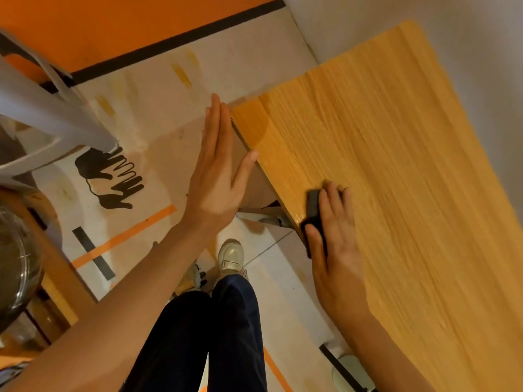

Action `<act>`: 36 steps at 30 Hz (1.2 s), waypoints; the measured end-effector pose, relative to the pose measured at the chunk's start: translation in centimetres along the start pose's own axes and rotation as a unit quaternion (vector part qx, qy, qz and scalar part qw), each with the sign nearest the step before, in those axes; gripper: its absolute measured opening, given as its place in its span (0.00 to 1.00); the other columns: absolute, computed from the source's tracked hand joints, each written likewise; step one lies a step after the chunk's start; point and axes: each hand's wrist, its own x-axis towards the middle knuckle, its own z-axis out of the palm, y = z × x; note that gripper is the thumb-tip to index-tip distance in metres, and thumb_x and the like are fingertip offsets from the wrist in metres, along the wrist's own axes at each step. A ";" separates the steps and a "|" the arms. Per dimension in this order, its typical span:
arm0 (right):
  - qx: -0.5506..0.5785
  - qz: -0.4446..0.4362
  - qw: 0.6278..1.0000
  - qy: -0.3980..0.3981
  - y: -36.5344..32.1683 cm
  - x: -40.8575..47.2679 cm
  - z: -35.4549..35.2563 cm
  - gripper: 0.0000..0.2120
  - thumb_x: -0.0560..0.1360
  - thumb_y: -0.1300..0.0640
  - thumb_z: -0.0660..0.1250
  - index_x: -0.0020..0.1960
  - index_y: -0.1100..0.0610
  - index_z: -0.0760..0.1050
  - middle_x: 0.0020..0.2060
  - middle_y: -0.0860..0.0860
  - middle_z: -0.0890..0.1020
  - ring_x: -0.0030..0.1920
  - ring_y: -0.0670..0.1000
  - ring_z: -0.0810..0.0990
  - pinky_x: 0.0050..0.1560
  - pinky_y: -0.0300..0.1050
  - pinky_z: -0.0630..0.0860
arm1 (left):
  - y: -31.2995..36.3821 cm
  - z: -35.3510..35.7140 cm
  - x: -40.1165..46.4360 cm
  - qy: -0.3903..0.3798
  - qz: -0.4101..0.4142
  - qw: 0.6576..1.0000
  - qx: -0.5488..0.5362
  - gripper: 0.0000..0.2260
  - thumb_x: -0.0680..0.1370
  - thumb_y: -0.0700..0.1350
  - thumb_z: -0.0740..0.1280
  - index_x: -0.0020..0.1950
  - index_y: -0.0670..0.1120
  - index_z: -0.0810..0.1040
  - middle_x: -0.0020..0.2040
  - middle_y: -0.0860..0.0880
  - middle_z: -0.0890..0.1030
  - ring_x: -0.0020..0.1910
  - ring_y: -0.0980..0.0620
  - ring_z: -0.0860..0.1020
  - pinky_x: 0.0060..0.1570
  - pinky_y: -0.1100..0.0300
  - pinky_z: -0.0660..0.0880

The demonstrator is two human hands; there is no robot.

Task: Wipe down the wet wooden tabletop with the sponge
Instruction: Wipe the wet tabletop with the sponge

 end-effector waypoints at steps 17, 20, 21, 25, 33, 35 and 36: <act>-0.052 -0.114 0.989 -0.083 -1.9 3.0 0.5 0.24 0.83 0.53 0.53 0.76 0.59 0.57 0.77 0.51 0.58 0.79 0.52 0.50 0.76 0.59 0.54 | 0.4 -0.1 0.1 0.022 -0.032 0.993 -0.108 0.26 0.86 0.46 0.55 0.82 0.44 0.49 0.82 0.53 0.46 0.78 0.68 0.43 0.74 0.75 0.45; -0.049 -0.162 0.981 -0.091 -3.8 7.9 2.0 0.23 0.83 0.55 0.53 0.76 0.63 0.59 0.77 0.55 0.59 0.78 0.54 0.50 0.76 0.59 0.54 | 0.7 -0.2 0.3 0.003 -0.049 0.988 -0.148 0.25 0.87 0.46 0.52 0.82 0.45 0.48 0.83 0.53 0.45 0.81 0.62 0.46 0.75 0.73 0.47; -0.043 -0.171 0.980 -0.094 -4.8 10.0 2.7 0.23 0.83 0.55 0.53 0.76 0.63 0.59 0.77 0.56 0.59 0.78 0.54 0.50 0.76 0.59 0.55 | 0.7 -0.2 0.4 0.002 -0.050 0.987 -0.155 0.25 0.87 0.47 0.51 0.82 0.46 0.47 0.83 0.53 0.45 0.81 0.61 0.46 0.76 0.71 0.48; -0.032 -0.220 0.965 -0.138 -6.7 15.6 3.3 0.22 0.84 0.55 0.53 0.76 0.61 0.60 0.76 0.55 0.61 0.78 0.52 0.50 0.77 0.57 0.55 | 0.6 0.1 0.0 0.036 -0.093 0.983 -0.156 0.26 0.86 0.52 0.48 0.83 0.47 0.47 0.83 0.54 0.43 0.81 0.63 0.45 0.79 0.64 0.50; -0.025 -0.147 0.986 -0.070 -4.3 19.0 1.2 0.15 0.84 0.57 0.53 0.66 0.58 0.72 0.67 0.53 0.73 0.76 0.51 0.60 0.75 0.52 0.59 | 2.9 2.3 -2.1 0.062 -0.097 0.954 -0.276 0.25 0.85 0.51 0.49 0.81 0.48 0.48 0.83 0.54 0.49 0.81 0.63 0.48 0.76 0.69 0.49; -0.018 -0.195 0.973 -0.123 -6.1 17.7 2.5 0.13 0.83 0.59 0.55 0.63 0.58 0.74 0.62 0.51 0.76 0.73 0.48 0.63 0.73 0.55 0.60 | 2.7 2.4 -2.0 0.071 -0.105 0.949 -0.290 0.23 0.85 0.50 0.49 0.80 0.51 0.48 0.82 0.57 0.51 0.79 0.66 0.50 0.75 0.71 0.51; -0.017 -0.226 0.963 -0.148 -6.8 17.3 2.8 0.12 0.83 0.59 0.55 0.62 0.58 0.74 0.60 0.51 0.77 0.70 0.47 0.65 0.73 0.56 0.61 | 2.5 2.3 -2.1 0.071 -0.112 0.947 -0.292 0.22 0.85 0.50 0.49 0.79 0.54 0.48 0.80 0.60 0.52 0.78 0.69 0.50 0.75 0.72 0.51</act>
